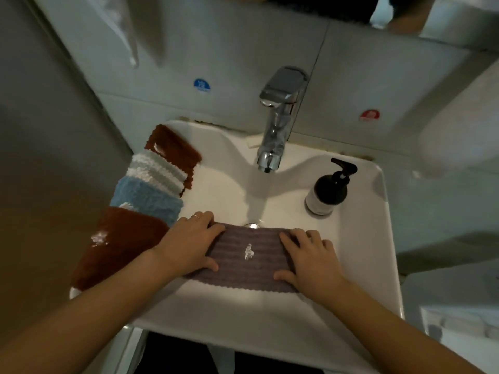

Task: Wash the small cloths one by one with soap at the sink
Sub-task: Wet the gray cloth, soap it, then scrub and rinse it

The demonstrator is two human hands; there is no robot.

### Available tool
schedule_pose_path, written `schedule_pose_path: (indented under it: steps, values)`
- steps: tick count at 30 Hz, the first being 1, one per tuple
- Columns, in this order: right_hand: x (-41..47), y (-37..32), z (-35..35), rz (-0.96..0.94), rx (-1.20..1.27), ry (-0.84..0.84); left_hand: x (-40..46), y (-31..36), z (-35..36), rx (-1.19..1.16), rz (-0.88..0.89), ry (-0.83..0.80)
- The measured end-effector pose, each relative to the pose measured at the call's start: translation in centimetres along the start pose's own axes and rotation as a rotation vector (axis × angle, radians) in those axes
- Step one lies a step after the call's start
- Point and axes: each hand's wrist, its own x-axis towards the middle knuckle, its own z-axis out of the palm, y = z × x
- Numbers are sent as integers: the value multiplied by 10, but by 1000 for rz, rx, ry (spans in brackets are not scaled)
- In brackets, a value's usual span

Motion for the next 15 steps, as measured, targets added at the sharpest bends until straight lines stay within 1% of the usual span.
schedule_pose_path:
  steps: [6,12,15]
  values:
    - [2,-2,-7,-6,3,-55,2,-3,5,10,19,13]
    - [2,-4,-10,-33,-64,-83,-1,-3,4,47,25,-17]
    - [3,-4,-11,-51,-68,-81,-4,-4,2,12,10,-30]
